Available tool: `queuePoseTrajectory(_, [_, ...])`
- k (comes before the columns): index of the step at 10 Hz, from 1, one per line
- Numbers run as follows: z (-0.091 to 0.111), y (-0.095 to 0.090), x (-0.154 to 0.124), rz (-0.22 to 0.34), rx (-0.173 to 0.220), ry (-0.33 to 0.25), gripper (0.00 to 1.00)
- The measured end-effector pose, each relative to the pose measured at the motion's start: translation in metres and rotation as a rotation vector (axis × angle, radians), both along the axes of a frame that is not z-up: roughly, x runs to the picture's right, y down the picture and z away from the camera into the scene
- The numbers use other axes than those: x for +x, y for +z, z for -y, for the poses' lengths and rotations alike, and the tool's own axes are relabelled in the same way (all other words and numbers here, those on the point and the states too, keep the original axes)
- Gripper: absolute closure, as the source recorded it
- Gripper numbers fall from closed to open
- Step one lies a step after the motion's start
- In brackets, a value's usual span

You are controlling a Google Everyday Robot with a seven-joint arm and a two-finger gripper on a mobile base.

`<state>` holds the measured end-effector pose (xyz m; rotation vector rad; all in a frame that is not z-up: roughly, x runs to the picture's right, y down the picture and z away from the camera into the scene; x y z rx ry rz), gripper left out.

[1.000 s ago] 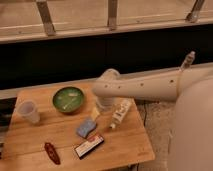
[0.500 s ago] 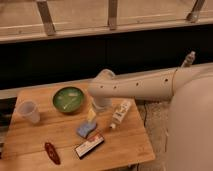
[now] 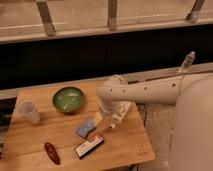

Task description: Wipe the white sponge on the table

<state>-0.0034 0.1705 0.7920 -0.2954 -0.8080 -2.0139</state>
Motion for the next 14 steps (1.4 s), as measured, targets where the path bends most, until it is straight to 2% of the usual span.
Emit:
queuePoseTrajectory(1, [-0.001, 0.007, -0.009, 0.014, -0.011, -0.004, 0.2])
queuePoseTrajectory(4, [0.007, 0.029, -0.062, 0.08, -0.039, -0.054, 0.2])
queuePoseTrajectory(6, [0.012, 0.038, -0.095, 0.152, -0.041, -0.088, 0.2])
queuePoseTrajectory(11, [0.01, 0.04, -0.097, 0.157, -0.047, -0.087, 0.2])
queuePoseTrajectory(14, [-0.009, 0.054, -0.094, 0.154, -0.067, -0.072, 0.2])
